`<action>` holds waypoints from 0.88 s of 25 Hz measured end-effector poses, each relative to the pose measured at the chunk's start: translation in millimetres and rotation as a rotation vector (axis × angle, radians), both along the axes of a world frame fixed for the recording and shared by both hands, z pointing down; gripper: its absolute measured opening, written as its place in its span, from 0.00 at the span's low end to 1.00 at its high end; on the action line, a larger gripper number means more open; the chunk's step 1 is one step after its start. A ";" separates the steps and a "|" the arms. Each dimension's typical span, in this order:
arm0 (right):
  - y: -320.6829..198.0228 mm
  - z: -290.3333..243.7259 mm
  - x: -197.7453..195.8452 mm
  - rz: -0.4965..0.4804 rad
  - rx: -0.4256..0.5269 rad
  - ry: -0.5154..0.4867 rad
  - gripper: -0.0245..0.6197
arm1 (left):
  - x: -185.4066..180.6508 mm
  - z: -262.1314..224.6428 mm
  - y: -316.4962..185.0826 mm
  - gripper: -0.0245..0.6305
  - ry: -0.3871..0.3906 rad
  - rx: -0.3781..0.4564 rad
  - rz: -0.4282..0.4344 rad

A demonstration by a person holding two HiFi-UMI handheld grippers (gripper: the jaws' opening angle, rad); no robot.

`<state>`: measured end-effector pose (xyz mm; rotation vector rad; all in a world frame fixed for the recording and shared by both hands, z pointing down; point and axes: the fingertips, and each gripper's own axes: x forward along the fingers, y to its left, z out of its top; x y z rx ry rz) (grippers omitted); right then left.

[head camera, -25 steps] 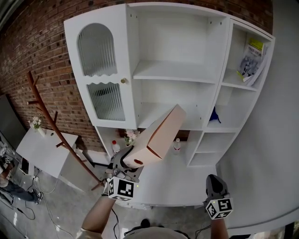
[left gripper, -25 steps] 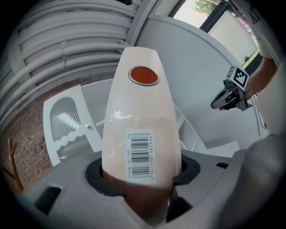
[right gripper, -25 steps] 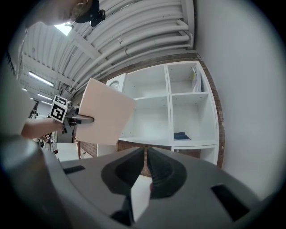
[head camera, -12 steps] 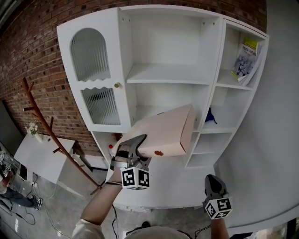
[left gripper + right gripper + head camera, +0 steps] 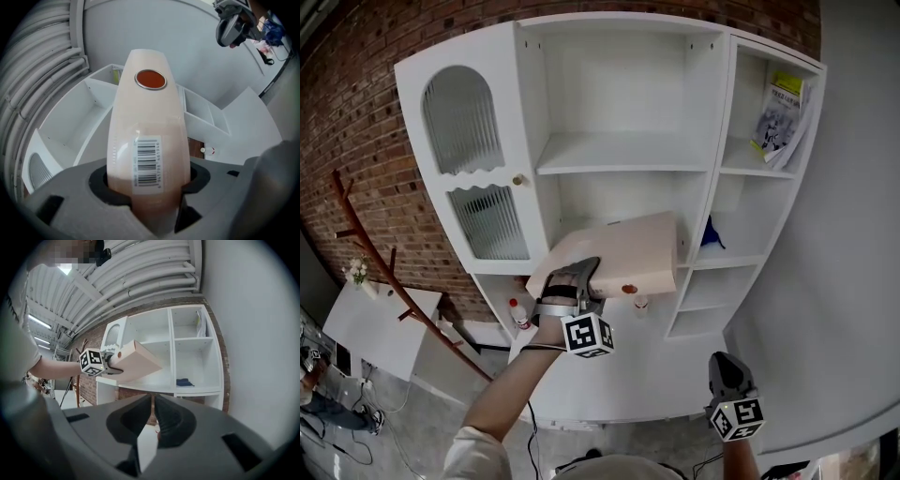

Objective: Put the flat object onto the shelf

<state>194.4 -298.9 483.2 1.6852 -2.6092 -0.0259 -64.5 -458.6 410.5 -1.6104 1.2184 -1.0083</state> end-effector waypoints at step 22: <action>-4.2 11.1 3.0 0.051 -0.032 0.009 0.09 | 10.3 55.0 -103.8 0.47 -0.308 -0.070 -0.161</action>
